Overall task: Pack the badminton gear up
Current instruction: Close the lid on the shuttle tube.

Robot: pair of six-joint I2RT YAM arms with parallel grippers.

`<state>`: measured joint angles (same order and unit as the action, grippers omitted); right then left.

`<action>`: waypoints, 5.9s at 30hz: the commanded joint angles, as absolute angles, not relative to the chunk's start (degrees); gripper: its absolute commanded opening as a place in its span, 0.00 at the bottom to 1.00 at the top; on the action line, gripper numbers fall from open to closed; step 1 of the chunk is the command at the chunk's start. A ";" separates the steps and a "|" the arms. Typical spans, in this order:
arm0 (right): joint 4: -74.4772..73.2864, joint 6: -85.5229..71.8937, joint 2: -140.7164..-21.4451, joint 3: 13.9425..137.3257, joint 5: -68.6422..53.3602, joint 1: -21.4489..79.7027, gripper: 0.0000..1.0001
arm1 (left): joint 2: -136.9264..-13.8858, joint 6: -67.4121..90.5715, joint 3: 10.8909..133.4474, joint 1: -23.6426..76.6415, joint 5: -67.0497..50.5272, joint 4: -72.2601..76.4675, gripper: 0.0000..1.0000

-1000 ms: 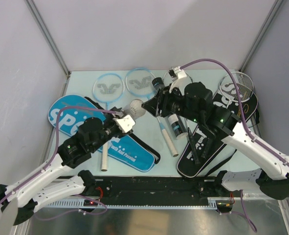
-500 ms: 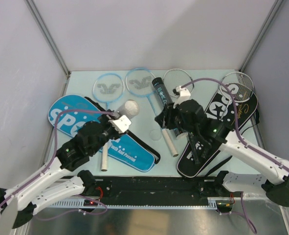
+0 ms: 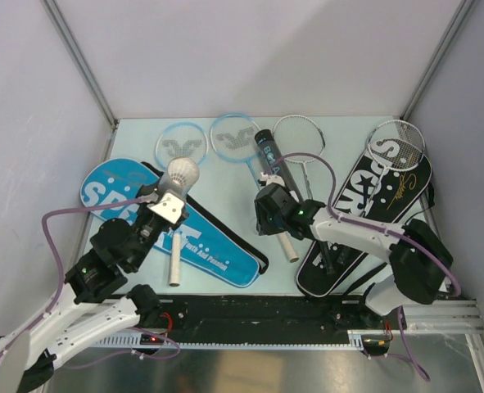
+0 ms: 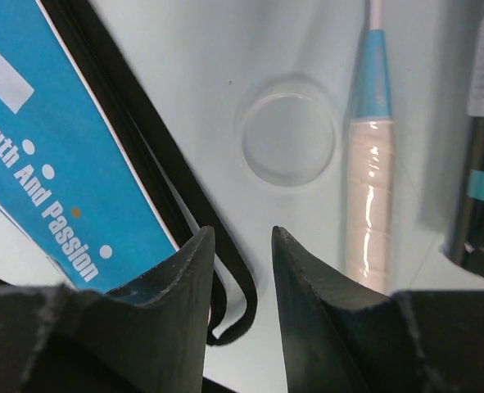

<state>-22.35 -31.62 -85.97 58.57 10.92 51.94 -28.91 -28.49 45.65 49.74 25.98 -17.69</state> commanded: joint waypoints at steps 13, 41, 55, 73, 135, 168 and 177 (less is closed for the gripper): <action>-11.06 -27.64 -103.36 64.37 7.41 51.01 0.34 | -25.54 -29.40 48.20 49.59 27.77 -13.89 0.55; -12.60 -23.59 -78.49 66.33 3.80 49.87 0.00 | -29.54 -26.07 46.82 49.65 21.52 -14.39 0.54; 1.30 -8.62 -57.74 66.28 -14.06 50.61 0.00 | -34.07 -22.59 49.63 49.66 6.04 -19.36 0.55; -7.39 1.08 -60.46 73.49 -33.92 51.59 0.00 | -39.61 -21.26 53.97 49.79 -4.92 -26.93 0.54; -11.01 -22.54 -68.40 80.55 -35.20 46.22 0.18 | -41.07 -29.49 55.68 50.07 -5.08 -28.63 0.53; -3.99 -30.09 -68.53 74.78 -34.37 51.41 0.17 | -41.07 -31.49 54.78 50.01 -2.16 -20.51 0.47; -3.95 -29.97 -66.01 75.45 -33.50 51.17 0.17 | -41.23 -30.95 53.25 50.01 -0.53 -20.28 0.48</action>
<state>-4.84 -29.95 -68.25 73.10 -33.19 51.13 -41.63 -31.48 52.84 50.02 -2.11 -25.93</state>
